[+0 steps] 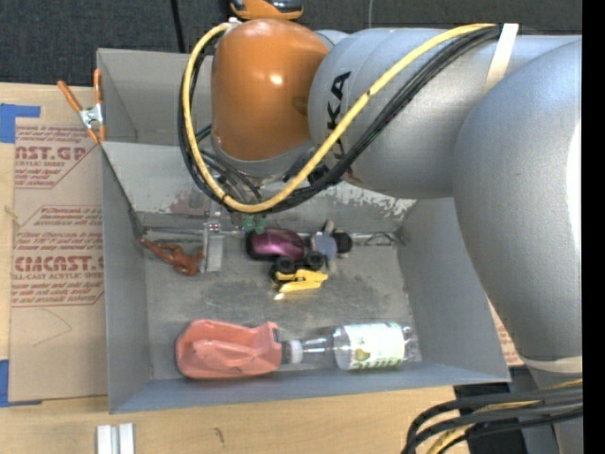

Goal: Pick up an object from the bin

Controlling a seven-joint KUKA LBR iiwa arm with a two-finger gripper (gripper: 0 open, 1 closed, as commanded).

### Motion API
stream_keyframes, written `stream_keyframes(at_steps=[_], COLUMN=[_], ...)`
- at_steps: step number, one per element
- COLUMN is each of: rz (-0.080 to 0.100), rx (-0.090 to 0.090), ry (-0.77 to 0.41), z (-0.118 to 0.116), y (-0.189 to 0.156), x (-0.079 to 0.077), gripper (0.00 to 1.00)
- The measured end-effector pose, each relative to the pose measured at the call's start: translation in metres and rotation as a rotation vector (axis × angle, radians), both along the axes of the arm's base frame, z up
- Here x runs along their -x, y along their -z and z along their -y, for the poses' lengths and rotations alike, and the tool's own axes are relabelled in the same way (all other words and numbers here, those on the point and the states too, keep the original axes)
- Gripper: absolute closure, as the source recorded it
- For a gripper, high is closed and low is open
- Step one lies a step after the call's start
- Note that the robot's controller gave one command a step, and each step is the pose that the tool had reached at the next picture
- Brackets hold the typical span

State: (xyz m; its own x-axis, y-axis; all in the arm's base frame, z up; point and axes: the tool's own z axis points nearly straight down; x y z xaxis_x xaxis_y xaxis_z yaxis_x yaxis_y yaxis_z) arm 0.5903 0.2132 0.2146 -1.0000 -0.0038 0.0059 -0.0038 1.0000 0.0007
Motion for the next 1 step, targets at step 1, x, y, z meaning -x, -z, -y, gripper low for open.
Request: stream_keyframes(at_steps=[1], rz=[0.008], rx=[-0.001], ry=[0.002], z=[0.0010], y=[-0.0053], x=[-0.0017], gripper=[0.00])
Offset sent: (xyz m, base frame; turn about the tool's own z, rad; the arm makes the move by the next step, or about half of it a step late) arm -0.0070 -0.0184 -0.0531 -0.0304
